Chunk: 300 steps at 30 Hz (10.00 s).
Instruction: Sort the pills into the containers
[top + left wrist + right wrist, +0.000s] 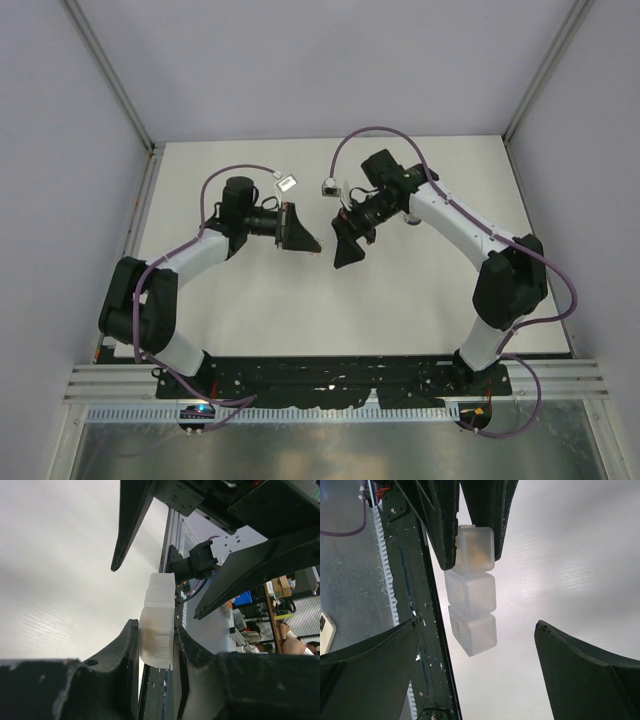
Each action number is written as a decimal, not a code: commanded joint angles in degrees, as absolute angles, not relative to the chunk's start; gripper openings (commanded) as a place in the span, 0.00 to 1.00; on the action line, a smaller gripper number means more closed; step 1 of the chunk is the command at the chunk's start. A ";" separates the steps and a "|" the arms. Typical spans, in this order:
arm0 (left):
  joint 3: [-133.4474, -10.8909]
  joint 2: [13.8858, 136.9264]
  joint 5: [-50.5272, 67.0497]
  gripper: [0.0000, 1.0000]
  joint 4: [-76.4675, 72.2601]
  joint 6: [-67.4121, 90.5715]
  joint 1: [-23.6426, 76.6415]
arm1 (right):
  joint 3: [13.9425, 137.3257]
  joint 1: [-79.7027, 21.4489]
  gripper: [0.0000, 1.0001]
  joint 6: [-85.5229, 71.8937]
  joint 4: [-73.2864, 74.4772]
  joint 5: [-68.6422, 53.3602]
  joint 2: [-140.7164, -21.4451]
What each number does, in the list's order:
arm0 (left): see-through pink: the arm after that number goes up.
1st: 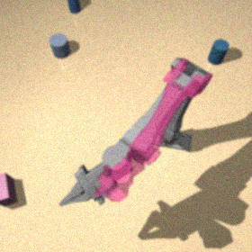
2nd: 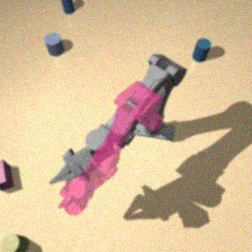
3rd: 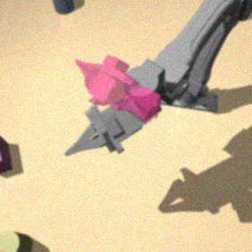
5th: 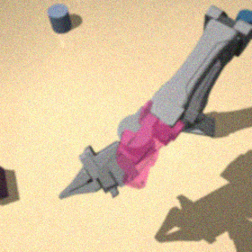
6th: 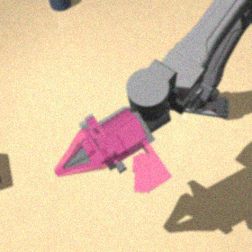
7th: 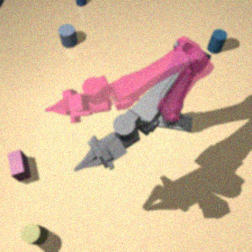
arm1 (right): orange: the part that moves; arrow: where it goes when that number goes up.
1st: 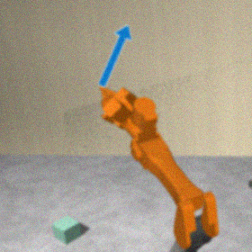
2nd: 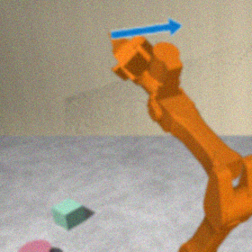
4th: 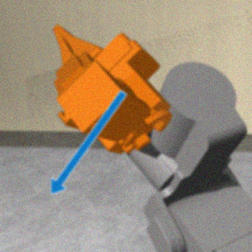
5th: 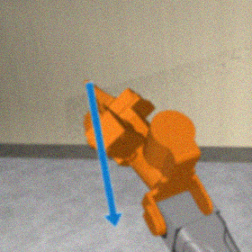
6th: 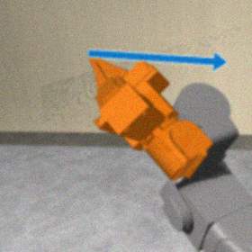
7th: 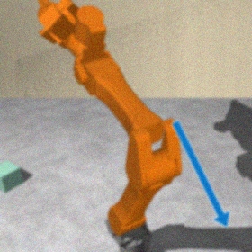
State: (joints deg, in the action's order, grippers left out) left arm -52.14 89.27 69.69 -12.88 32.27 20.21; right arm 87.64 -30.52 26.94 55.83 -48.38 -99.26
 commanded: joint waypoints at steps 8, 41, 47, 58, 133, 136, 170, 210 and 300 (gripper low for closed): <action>-52.47 87.37 65.13 0.00 -10.72 28.83 20.39 | 84.73 -30.06 0.96 21.99 46.68 -28.97 -84.22; -54.93 95.62 53.53 0.00 -18.46 40.95 20.30 | 52.84 -29.53 0.95 18.20 12.59 4.31 -58.62; -56.86 98.08 52.21 0.00 -16.70 40.61 20.39 | 49.13 -29.53 0.95 17.84 8.53 3.43 -60.29; -58.09 104.58 48.87 0.00 -23.20 50.27 20.48 | 47.55 -30.06 0.95 20.65 7.12 4.48 -62.58; -70.84 114.87 34.46 0.47 3.69 39.82 24.79 | 46.93 -30.23 0.95 24.08 10.11 2.55 -66.27; -71.01 114.61 33.49 0.48 4.65 38.68 24.79 | 47.02 -30.23 0.95 23.99 10.19 2.29 -66.36; -69.61 103.73 19.35 0.60 8.88 24.18 24.79 | 47.29 -30.23 0.95 23.99 10.37 4.04 -67.85; -50.18 52.91 -11.42 1.00 13.09 -9.75 24.70 | 49.21 -29.09 0.95 21.89 9.58 13.88 -70.05; -23.82 45.18 -16.17 0.99 -22.33 -1.06 21.18 | 40.78 -8.70 0.95 15.03 7.03 6.86 -44.30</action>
